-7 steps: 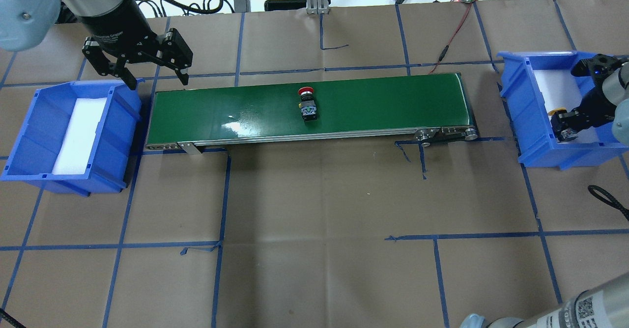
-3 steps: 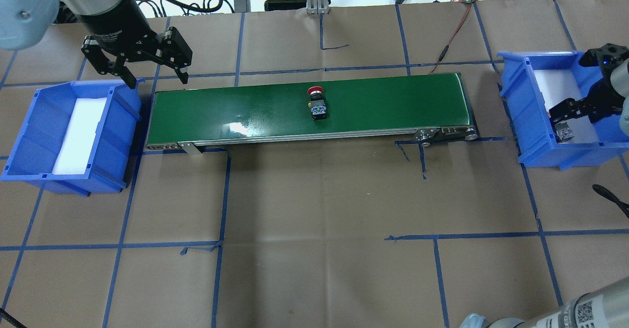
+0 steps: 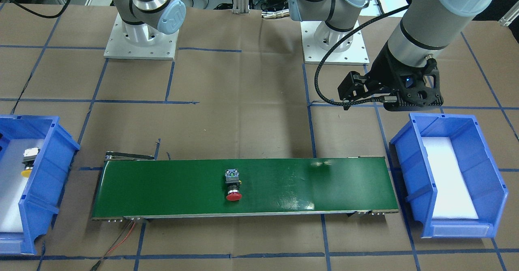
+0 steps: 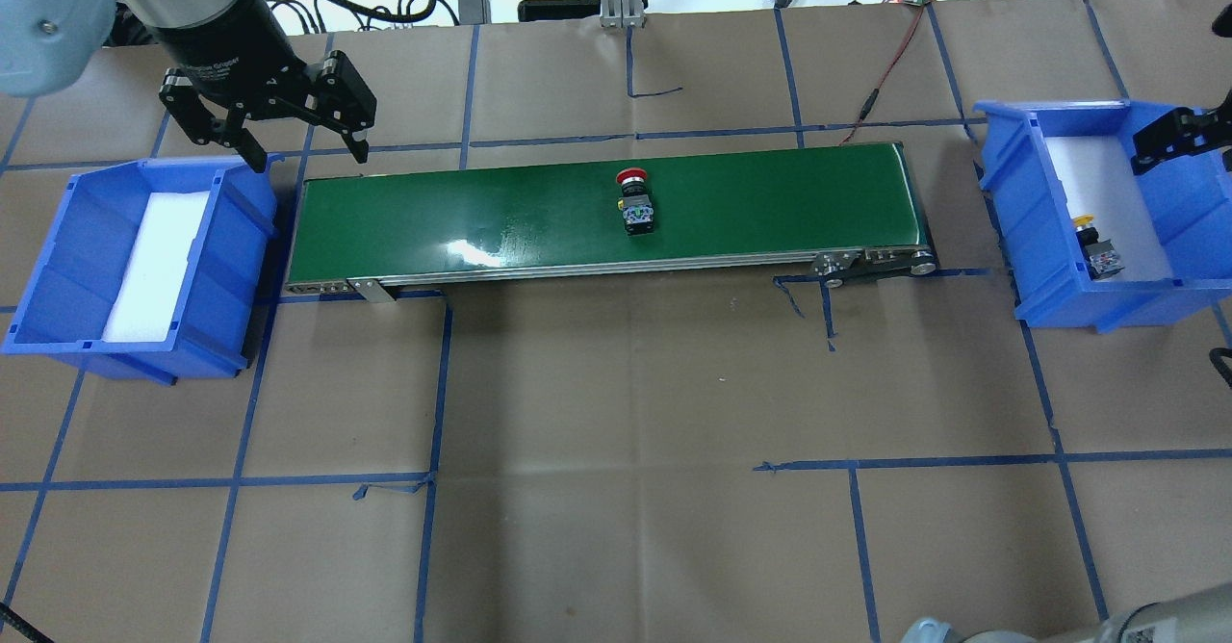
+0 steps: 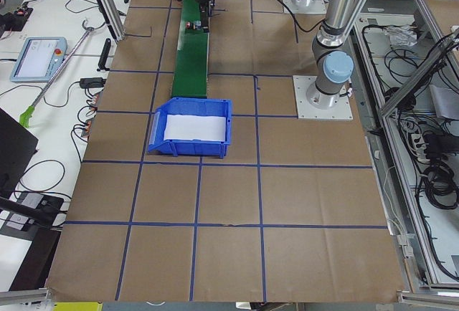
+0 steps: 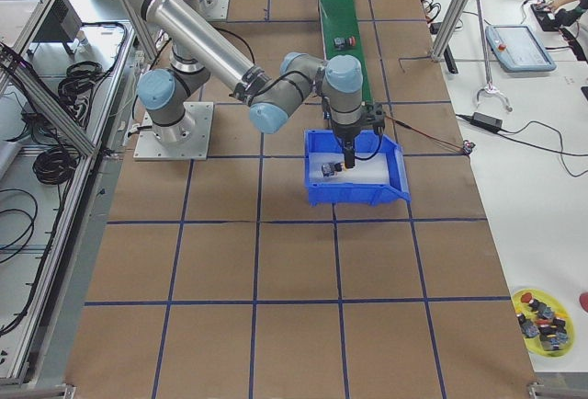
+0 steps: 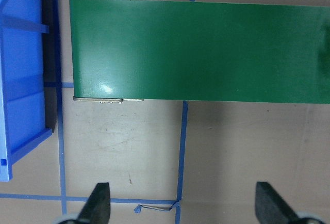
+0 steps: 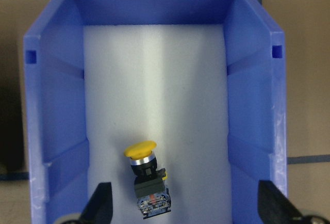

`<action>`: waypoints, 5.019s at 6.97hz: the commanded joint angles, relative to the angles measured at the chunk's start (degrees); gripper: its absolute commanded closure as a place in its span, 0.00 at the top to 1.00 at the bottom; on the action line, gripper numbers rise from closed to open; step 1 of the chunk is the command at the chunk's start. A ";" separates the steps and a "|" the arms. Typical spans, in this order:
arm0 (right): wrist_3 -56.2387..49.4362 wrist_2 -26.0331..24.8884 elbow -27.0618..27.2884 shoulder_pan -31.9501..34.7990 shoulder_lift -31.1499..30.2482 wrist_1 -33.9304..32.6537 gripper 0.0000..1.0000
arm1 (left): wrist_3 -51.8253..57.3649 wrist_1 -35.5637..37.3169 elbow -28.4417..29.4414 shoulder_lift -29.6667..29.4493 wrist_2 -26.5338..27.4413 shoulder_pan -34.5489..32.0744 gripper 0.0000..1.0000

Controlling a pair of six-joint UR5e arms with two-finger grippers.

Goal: Transport two buttons from left to right
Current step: 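Move the right gripper back over the belt toward the red button, then lower the right gripper and grasp the red button on the belt, then carry the red button to the blue bin beside the right arm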

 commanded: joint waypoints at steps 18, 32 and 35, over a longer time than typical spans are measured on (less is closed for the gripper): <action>35.81 -0.22 2.21 32.36 -2.13 2.16 0.99 | 0.00 0.09 0.14 -0.01 0.00 0.00 0.99; 34.75 -2.06 1.50 34.67 10.71 -6.38 0.04 | 0.00 1.06 0.23 -0.10 -0.09 0.00 0.99; 26.79 -4.71 -4.10 28.28 5.10 -0.95 0.03 | 0.09 1.06 0.06 0.17 0.00 -0.09 0.99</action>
